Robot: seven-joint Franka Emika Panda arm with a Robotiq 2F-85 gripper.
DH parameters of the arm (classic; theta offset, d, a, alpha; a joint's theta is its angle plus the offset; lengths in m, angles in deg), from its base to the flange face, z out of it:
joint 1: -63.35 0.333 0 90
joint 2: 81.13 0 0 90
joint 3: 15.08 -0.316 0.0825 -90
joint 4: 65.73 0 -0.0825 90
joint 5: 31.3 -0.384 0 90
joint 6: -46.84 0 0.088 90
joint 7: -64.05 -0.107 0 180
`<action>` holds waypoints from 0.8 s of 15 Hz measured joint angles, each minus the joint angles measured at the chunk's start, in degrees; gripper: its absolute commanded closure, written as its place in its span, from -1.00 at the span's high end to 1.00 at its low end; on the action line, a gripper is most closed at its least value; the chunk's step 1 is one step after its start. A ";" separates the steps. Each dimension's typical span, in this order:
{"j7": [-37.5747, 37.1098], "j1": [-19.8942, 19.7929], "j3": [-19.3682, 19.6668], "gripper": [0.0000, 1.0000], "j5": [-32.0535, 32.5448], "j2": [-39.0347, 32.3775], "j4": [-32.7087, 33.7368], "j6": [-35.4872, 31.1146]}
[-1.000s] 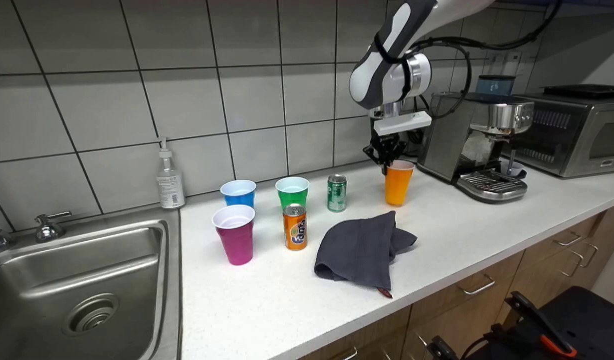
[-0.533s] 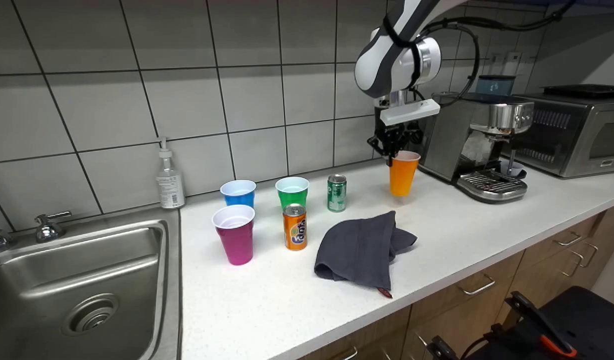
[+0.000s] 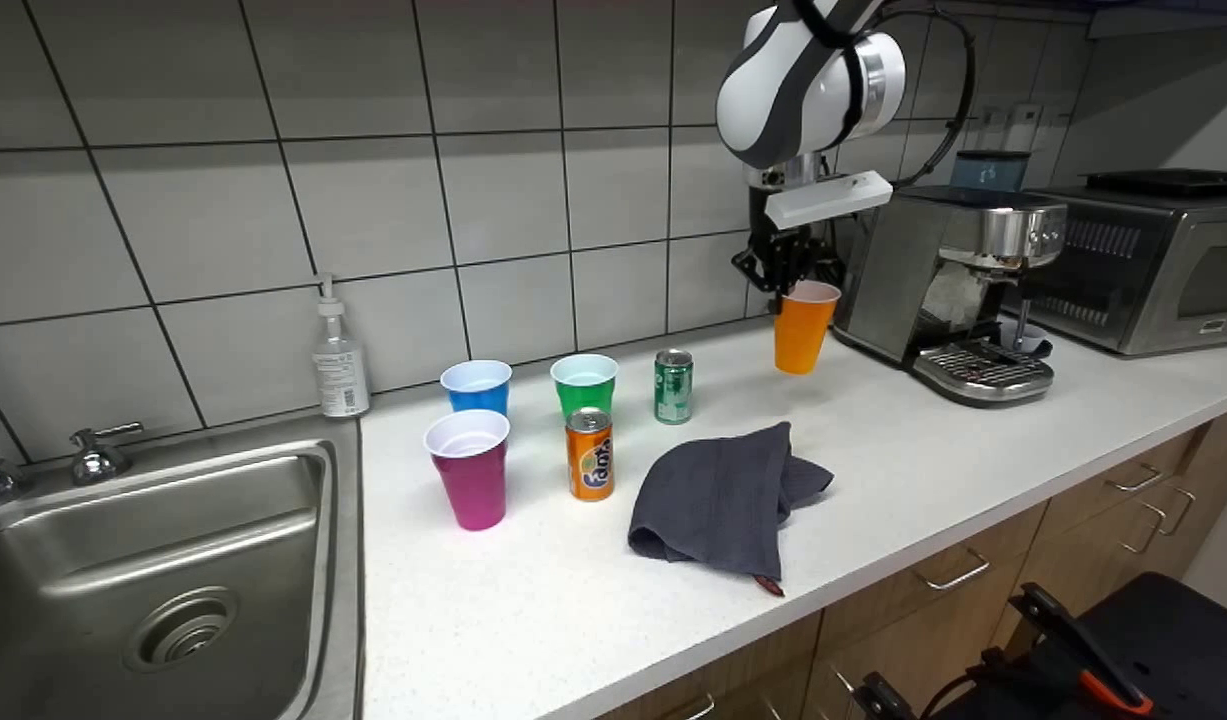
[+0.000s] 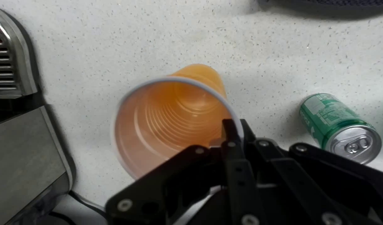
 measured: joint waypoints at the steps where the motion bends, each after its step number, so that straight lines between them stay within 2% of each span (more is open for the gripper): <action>1: 0.00 0.21 -0.10 -0.98 0.00 0.99 -0.99 -0.42; 12: -0.11 1.25 -2.37 -0.98 0.00 9.98 -11.37 -7.42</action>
